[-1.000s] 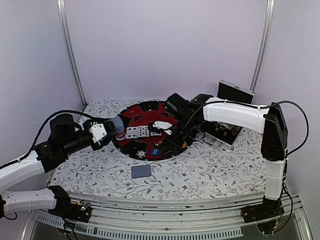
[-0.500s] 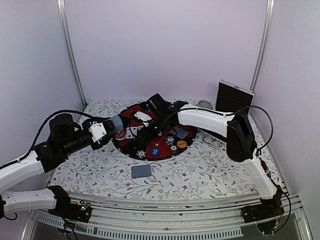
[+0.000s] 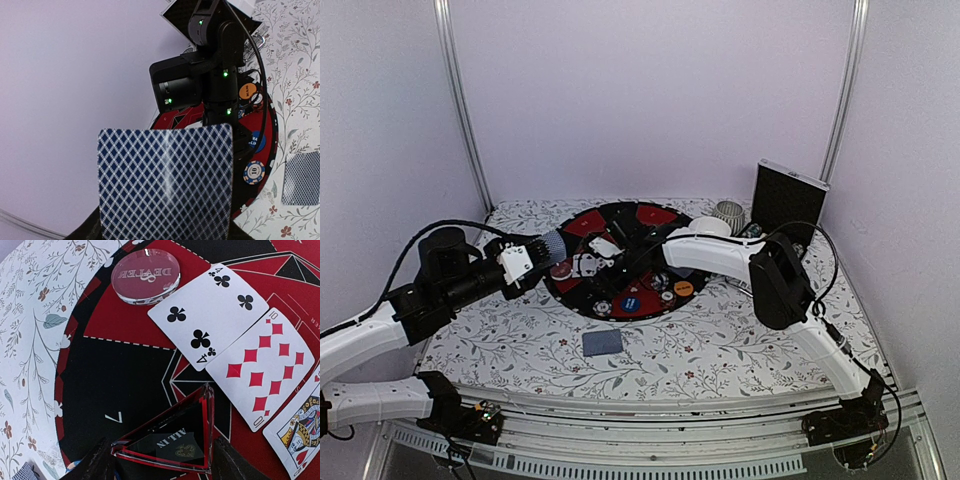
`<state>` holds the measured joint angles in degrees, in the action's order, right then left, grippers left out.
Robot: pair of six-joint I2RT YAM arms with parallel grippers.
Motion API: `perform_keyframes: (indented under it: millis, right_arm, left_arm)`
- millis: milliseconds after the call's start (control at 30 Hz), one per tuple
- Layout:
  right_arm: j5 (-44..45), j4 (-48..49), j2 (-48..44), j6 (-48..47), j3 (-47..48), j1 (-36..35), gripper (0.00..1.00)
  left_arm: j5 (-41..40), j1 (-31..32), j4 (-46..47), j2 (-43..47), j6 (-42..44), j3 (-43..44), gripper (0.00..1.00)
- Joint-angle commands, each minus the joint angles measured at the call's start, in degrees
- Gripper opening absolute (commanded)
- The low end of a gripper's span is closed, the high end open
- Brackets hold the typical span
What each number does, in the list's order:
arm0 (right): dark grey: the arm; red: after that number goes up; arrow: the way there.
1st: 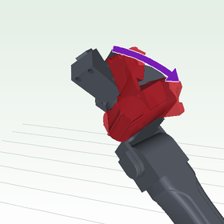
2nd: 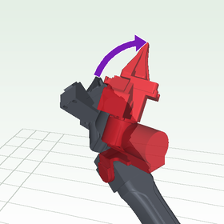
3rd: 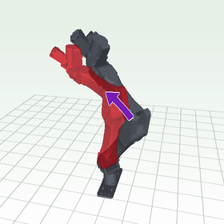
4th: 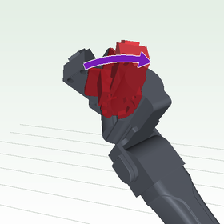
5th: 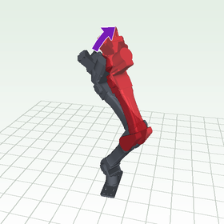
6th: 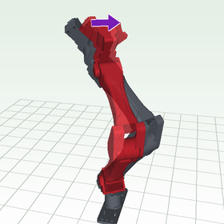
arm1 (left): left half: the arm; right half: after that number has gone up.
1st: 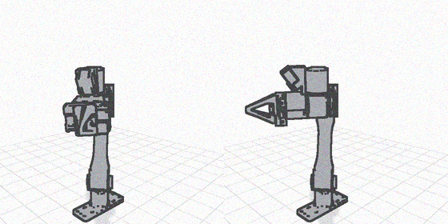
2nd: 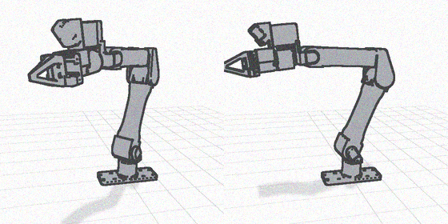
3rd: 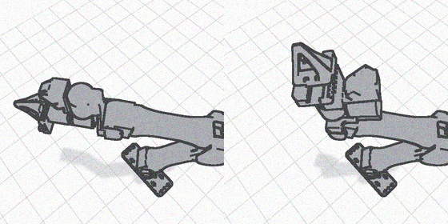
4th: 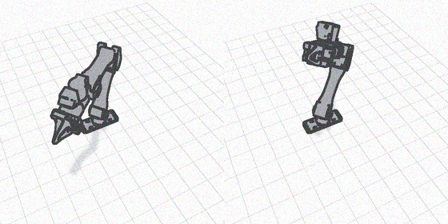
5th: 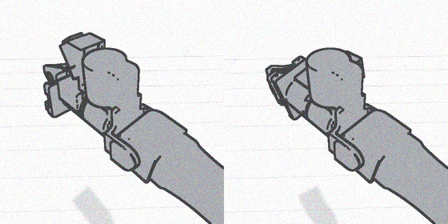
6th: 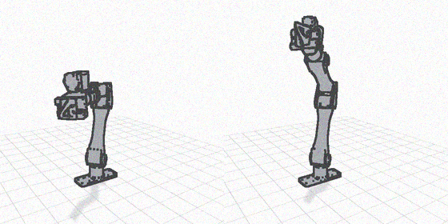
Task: Distribute texas hold em gaming equipment
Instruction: Place the all-in button in the small blind area.
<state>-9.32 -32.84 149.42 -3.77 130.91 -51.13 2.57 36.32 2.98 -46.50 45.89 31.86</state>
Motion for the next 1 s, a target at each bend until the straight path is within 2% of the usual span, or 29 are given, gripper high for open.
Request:
perform_keyframes:
  millis: [0,300,967]
  right_arm:
    - [3.1,-1.7,1.3,1.7,1.5,-1.1,0.37]
    - [5.1,-6.4,-1.2,6.2,1.5,-2.3,0.4]
    - [5.9,-10.8,-3.7,10.7,1.5,-3.0,0.35]
  left_arm:
    - [0.4,-0.3,1.8,0.3,-0.1,-0.6,0.54]
    - [0.7,-0.3,1.5,0.5,-0.1,-0.4,0.54]
    - [0.9,-0.3,1.2,0.6,-0.1,-0.5,0.54]
